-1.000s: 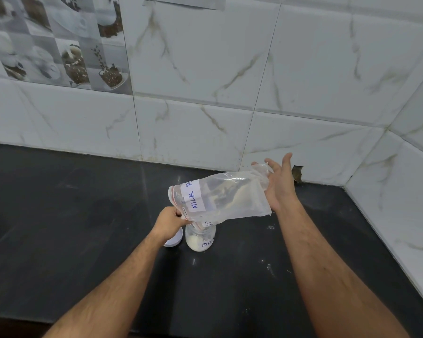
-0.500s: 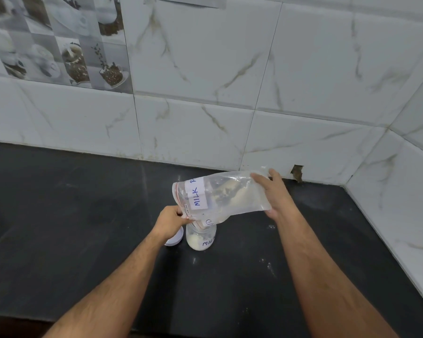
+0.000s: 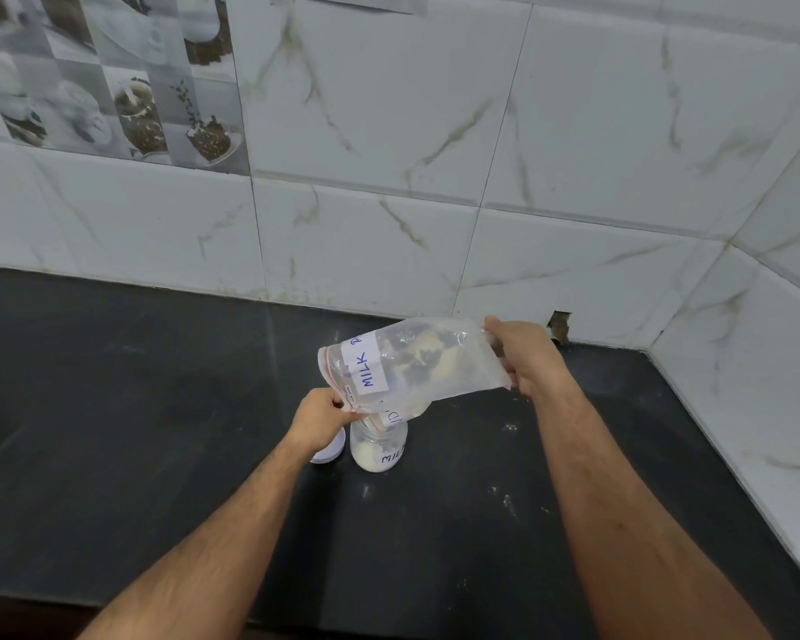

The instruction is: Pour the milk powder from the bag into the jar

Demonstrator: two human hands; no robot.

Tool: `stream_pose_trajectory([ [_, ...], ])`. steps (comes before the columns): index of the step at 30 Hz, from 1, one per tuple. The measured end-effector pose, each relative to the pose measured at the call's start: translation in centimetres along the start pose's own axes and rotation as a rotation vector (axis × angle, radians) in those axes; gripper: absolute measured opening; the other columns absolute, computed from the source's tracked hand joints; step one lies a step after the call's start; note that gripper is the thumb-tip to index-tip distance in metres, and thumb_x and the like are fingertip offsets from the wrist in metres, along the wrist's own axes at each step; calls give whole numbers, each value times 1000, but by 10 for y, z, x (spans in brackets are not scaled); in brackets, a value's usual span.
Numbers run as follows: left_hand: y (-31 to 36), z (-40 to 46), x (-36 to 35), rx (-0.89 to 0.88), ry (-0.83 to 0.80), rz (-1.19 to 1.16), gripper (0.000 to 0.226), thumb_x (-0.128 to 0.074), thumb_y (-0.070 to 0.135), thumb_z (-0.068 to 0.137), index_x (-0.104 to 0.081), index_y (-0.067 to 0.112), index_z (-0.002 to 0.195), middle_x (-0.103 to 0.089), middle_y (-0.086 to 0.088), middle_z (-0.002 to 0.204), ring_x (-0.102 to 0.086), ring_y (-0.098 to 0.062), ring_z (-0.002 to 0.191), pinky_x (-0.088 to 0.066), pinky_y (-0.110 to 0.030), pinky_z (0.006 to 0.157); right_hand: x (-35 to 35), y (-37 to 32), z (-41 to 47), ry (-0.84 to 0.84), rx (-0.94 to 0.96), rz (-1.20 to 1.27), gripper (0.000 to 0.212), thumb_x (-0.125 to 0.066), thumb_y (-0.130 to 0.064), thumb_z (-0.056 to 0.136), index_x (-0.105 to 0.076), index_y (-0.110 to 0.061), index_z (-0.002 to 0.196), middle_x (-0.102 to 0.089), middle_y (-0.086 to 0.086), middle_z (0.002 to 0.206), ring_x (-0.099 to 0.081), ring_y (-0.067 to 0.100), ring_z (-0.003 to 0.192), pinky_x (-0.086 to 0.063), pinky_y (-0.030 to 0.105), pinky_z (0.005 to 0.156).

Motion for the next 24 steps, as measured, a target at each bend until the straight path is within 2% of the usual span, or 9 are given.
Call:
stream_pose_trajectory([
  [3, -1, 2, 0, -5, 10, 26, 47, -84, 34, 68, -68, -8, 82, -74, -15, 80, -56, -18, 72, -46, -37, 67, 2, -2, 1, -1, 52, 22, 13, -66, -6, 91, -67, -2, 104, -68, 10, 84, -65, 15, 55, -48, 21, 40],
  [6, -3, 5, 1, -20, 24, 44, 61, -78, 49, 57, -69, -6, 82, -71, -15, 75, -52, -16, 69, -45, -37, 65, 4, -8, -1, 5, 79, 13, 28, -61, 8, 87, -65, -7, 111, -69, 10, 87, -63, 17, 63, -50, 21, 42],
  [8, 1, 2, 2, -18, 34, 61, 44, -82, 37, 67, -72, -3, 82, -74, -15, 79, -54, -17, 69, -49, -41, 67, 5, -11, -1, 8, 100, 18, 34, -57, 13, 85, -66, -4, 114, -66, 11, 86, -60, 17, 62, -48, 19, 41],
  [10, 2, 2, 2, -22, 43, 82, 25, -82, 22, 76, -74, -2, 81, -75, -18, 86, -56, -17, 71, -52, -44, 69, 8, -18, 0, 36, 145, -16, 37, -55, 15, 84, -67, -1, 116, -63, 10, 84, -56, 16, 61, -45, 15, 40],
  [12, 1, 2, 3, -28, 47, 85, 23, -81, 20, 77, -74, -1, 83, -75, -20, 90, -55, -17, 72, -53, -45, 71, 10, -25, 0, 61, 203, -75, 39, -54, 16, 83, -68, 1, 116, -62, 8, 84, -55, 15, 63, -44, 12, 42],
  [16, 4, -2, 3, -33, 58, 31, 16, -81, 17, 77, -78, 7, 89, -78, -12, 92, -67, -22, 81, -55, -52, 86, 7, -36, -1, 66, 281, -130, 41, -52, 18, 82, -70, 0, 114, -57, 8, 79, -53, 13, 60, -45, 11, 46],
  [18, 8, -6, 1, -48, 50, -29, 16, -81, 13, 79, -78, 10, 94, -79, -7, 94, -72, -27, 94, -55, -49, 89, 4, -40, -2, 67, 304, -131, 43, -53, 17, 80, -71, -4, 112, -61, 11, 86, -54, 13, 62, -47, 13, 49],
  [21, 15, -11, -2, -86, 29, -112, 23, -80, 7, 79, -76, 15, 101, -78, -5, 101, -71, -22, 100, -57, -44, 92, 3, -44, -3, 66, 339, -115, 44, -54, 15, 77, -73, -12, 105, -69, 14, 99, -58, 13, 70, -48, 19, 62],
  [24, 19, -14, -4, -120, 15, -179, 32, -79, 3, 79, -74, 18, 106, -77, -3, 105, -71, -18, 102, -56, -37, 90, 0, -49, -6, 58, 369, -117, 44, -54, 14, 76, -73, -13, 104, -69, 10, 97, -57, 11, 71, -46, 18, 64],
])
Point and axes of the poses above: each hand's wrist, its own z-axis towards the middle knuckle, its own x-axis out of the back of the hand, y = z × x, the point moved 10 cm from there along z, towards the middle knuckle
